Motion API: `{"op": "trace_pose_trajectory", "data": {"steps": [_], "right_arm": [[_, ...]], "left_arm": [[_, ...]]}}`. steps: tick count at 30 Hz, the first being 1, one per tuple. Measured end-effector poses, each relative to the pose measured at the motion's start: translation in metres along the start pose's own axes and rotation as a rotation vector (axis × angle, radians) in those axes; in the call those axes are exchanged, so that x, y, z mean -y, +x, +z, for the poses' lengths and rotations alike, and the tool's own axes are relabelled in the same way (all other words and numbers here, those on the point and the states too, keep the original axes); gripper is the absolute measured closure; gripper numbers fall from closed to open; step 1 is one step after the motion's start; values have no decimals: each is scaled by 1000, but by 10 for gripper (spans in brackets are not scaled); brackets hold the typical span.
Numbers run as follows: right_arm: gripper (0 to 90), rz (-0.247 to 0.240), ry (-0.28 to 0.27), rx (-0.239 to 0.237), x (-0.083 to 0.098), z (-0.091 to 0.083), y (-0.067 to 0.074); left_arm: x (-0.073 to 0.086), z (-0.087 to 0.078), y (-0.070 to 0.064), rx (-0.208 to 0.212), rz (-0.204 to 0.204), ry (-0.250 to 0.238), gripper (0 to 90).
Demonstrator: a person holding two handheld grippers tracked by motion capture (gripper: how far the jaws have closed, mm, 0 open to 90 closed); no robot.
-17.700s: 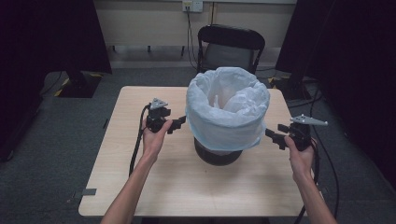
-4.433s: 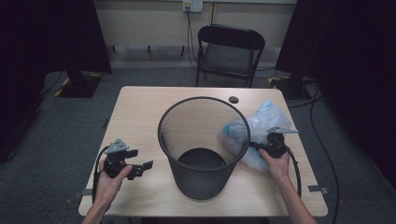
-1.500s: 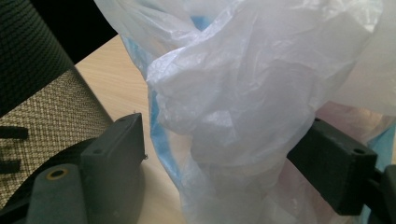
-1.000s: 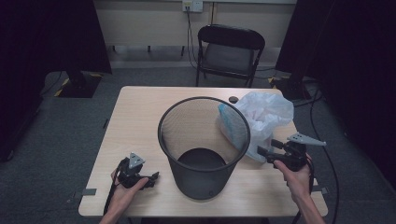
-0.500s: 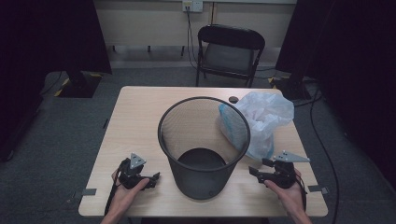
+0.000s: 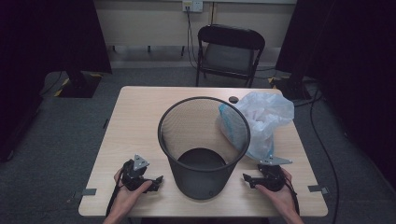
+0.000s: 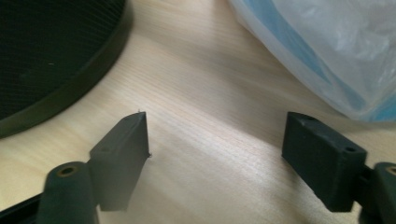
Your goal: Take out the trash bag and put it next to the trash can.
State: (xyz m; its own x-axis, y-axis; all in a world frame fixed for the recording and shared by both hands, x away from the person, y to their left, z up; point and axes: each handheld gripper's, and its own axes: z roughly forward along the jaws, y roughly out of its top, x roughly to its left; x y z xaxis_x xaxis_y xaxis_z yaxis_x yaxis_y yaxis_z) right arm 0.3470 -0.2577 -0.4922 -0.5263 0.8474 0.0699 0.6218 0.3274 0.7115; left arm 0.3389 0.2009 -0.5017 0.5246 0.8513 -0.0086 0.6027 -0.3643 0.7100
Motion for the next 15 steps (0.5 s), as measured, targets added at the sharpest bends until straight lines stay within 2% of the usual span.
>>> {"op": "trace_pose_trajectory", "data": {"steps": [6,7,15], "right_arm": [[190,-18,-18,61,2,4,2],[177,-35,-24,74,3,5,4],[156,-26,-36,77,3,8,4]], "left_arm": [[0,0,0,1,3,1,8],[0,0,0,1,2,1,6],[0,1,-1,1,-4,-1,0]]}}
